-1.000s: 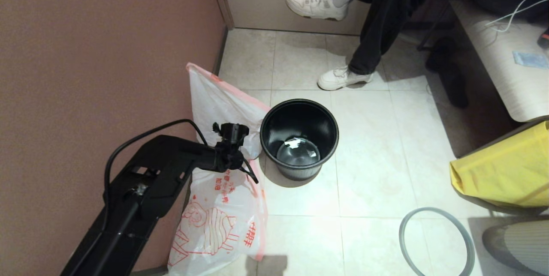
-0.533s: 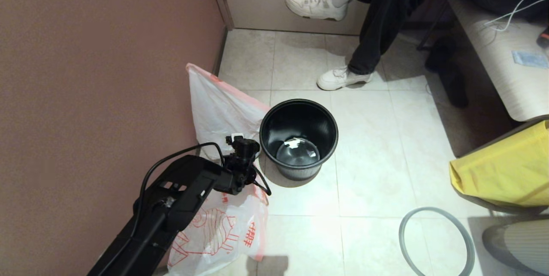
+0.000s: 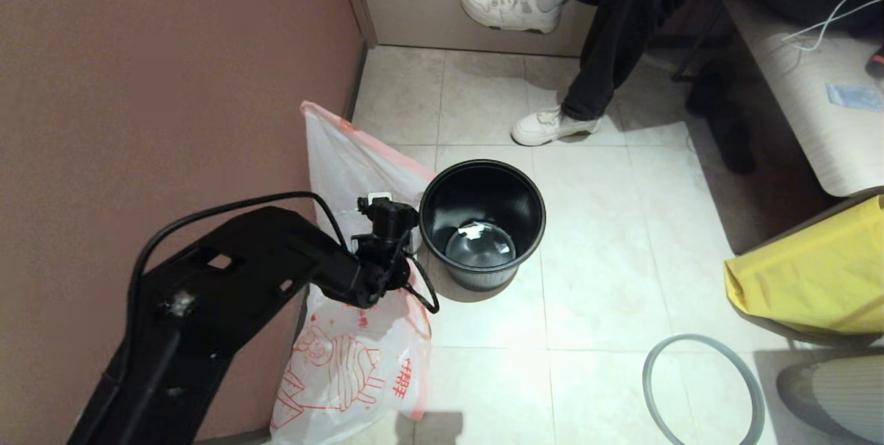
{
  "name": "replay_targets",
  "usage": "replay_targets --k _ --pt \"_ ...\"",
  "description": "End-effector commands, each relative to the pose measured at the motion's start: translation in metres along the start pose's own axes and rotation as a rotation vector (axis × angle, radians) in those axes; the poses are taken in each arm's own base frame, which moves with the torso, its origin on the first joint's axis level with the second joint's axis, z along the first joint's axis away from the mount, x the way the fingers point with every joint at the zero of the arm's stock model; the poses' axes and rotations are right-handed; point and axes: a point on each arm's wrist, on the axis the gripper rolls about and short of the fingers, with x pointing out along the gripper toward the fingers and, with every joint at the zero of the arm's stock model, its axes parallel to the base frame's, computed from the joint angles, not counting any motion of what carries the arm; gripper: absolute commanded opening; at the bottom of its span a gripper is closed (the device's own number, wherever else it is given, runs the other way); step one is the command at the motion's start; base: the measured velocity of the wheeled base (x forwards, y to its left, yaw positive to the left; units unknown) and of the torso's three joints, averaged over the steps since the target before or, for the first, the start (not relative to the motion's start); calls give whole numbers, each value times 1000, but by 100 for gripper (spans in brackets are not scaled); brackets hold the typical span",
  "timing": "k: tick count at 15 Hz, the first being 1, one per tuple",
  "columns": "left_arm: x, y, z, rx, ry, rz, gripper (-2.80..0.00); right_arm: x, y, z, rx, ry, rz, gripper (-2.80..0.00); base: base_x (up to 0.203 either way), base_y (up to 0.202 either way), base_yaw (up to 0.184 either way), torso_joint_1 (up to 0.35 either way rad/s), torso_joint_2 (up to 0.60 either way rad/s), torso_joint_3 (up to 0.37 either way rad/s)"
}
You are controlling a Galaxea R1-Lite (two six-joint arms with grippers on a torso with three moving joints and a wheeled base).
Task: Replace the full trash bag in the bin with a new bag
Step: Pick up a new trash bag
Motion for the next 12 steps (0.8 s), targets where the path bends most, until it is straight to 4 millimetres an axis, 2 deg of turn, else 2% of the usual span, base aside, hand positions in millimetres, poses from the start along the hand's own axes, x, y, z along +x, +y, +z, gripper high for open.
replay_targets --k 1,3,5,7,10,12 --pt "-53 15 40 -32 -36 -100 -280 0 0 0 0 0 0 -280 0 0 0 0 0 0" --pt "-99 27 42 -28 -14 -277 -280 0 0 0 0 0 0 -280 0 0 0 0 0 0" --pt "-126 37 59 -55 -66 -474 -280 0 0 0 0 0 0 -280 0 0 0 0 0 0" --pt "-123 40 68 -54 -108 -487 -280 0 0 0 0 0 0 -280 0 0 0 0 0 0" --pt "-113 50 65 -58 -98 -421 -280 0 0 0 0 0 0 -280 0 0 0 0 0 0" --pt "-117 58 72 -78 -115 -373 -280 0 0 0 0 0 0 -280 0 0 0 0 0 0"
